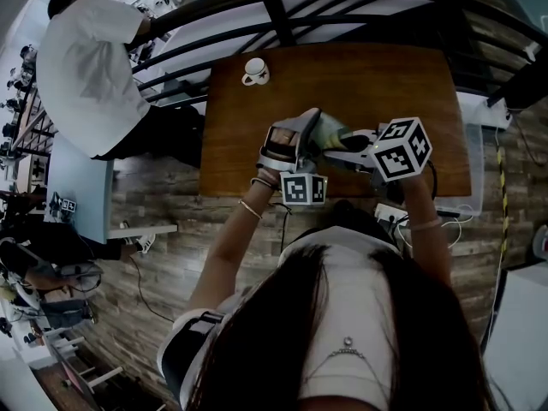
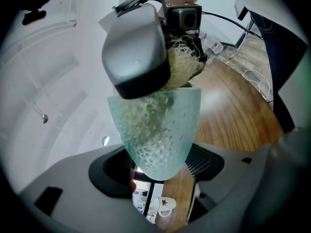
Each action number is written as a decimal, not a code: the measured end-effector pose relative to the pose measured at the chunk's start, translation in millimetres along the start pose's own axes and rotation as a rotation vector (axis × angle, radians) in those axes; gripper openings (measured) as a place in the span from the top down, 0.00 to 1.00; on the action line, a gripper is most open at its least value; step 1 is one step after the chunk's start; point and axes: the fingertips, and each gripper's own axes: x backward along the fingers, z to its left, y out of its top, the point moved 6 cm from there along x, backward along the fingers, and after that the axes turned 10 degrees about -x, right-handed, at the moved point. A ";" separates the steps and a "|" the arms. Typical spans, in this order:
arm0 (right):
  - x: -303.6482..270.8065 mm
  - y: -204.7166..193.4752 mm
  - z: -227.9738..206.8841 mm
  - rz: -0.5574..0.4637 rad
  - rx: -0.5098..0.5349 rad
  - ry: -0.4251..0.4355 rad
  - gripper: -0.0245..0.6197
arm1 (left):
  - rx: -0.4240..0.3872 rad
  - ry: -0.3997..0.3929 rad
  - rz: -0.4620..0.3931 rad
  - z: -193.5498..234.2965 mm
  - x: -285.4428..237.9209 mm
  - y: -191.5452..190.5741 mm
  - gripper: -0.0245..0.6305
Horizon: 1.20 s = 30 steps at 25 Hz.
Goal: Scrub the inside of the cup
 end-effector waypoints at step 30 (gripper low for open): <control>-4.5 7.3 -16.0 -0.287 -0.433 0.278 0.83 | 0.061 0.029 0.048 -0.8 -1.7 -15.2 0.44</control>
